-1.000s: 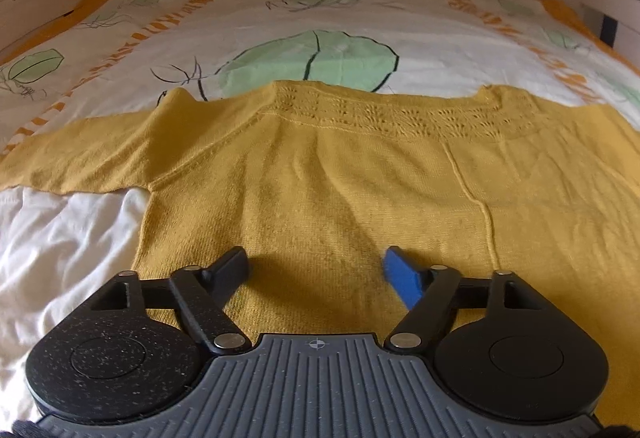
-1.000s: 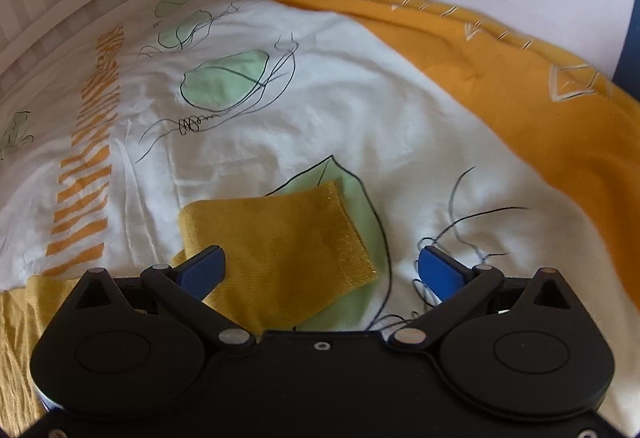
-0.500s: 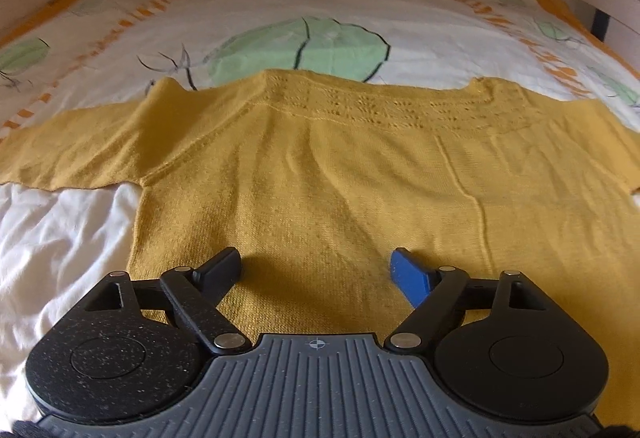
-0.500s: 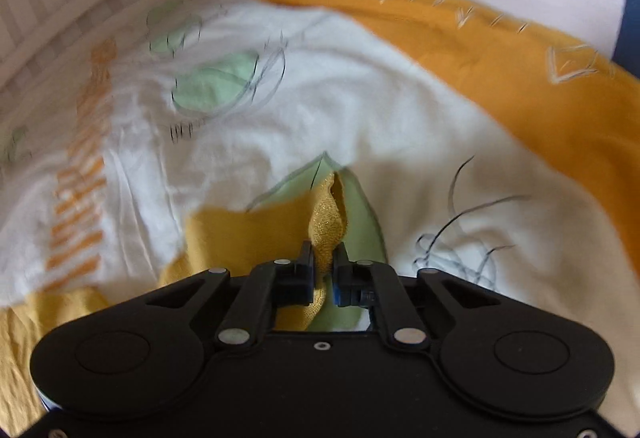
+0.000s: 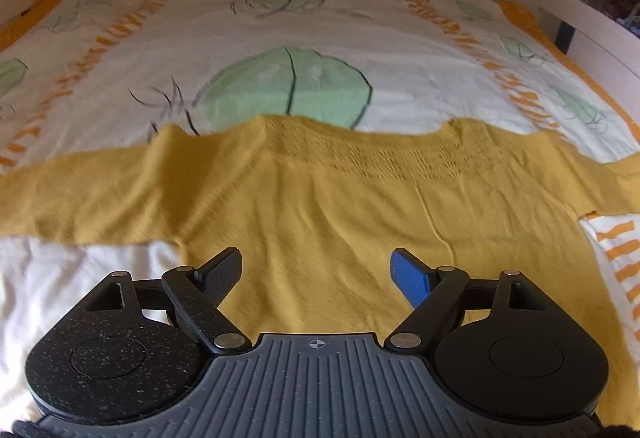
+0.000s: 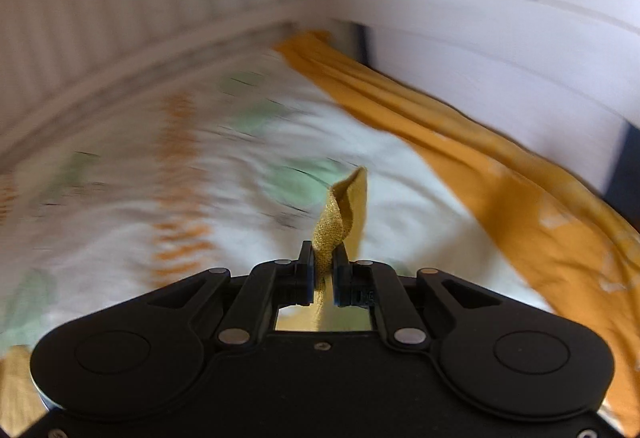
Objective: Fold small clothes
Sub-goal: 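Lift the sleeve with the right gripper, lay it across the body, open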
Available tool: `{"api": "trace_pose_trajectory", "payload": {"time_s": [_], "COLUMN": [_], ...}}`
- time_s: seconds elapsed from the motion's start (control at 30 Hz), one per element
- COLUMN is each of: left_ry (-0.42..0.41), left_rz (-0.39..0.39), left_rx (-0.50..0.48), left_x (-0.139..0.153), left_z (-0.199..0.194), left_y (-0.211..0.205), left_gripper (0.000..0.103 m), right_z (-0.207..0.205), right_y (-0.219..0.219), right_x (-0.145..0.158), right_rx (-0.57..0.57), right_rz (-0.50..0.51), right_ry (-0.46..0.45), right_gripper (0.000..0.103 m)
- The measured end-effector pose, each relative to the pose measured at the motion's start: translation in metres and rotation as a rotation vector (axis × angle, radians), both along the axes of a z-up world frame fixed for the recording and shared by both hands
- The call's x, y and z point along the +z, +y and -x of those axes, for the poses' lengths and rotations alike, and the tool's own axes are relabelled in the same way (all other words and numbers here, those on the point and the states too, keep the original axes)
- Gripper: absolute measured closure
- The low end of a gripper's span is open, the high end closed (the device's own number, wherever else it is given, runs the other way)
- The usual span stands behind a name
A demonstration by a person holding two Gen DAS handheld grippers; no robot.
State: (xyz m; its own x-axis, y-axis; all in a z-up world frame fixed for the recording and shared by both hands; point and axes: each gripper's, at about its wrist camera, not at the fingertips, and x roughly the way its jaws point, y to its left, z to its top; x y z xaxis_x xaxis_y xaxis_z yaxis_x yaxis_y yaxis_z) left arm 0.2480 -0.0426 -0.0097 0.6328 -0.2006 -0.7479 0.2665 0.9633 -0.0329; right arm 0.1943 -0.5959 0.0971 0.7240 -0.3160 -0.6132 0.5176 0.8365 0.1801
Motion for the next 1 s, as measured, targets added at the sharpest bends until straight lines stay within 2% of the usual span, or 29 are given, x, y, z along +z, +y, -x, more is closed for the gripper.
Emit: {"api": "trace_pose_trajectory", "payload": {"time_s": [0.1,0.23,0.4,0.53,0.67,0.87,1.0], "left_ry": [-0.015,-0.02,-0.04,-0.029,-0.025,-0.025,-0.006], "left_rz": [0.007,0.018,0.019,0.044,0.087,0.129,0.149], "left_rx": [0.01,0.023,0.042,0.069,0.104,0.17,0.171], "left_x": [0.006,0.008,0.001,-0.005,-0.005,-0.002,-0.004], "left_z": [-0.003,-0.01,-0.019,-0.029,-0.037,-0.042,-0.043], "left_y": [0.017,0.04,0.064,0.083,0.1,0.116,0.117], "left_gripper": [0.022,0.022,0.022,0.022,0.022,0.022,0.022], "right_z": [-0.015,-0.04,-0.073,-0.099,-0.12,-0.119,-0.106], "right_y": [0.043,0.105,0.193,0.257,0.319,0.39,0.409], "right_x": [0.033,0.065,0.07,0.048,0.01,-0.051,-0.079], "right_rx": [0.101,0.244,0.435,0.568,0.682,0.789,0.832], "right_rz": [0.019,-0.014,-0.062,-0.127,-0.163,-0.232,-0.238], "right_ry": [-0.069,-0.154,-0.204,-0.201,-0.155,-0.043,0.018], "right_gripper": [0.088,0.088,0.088,0.088,0.088,0.088,0.076]}}
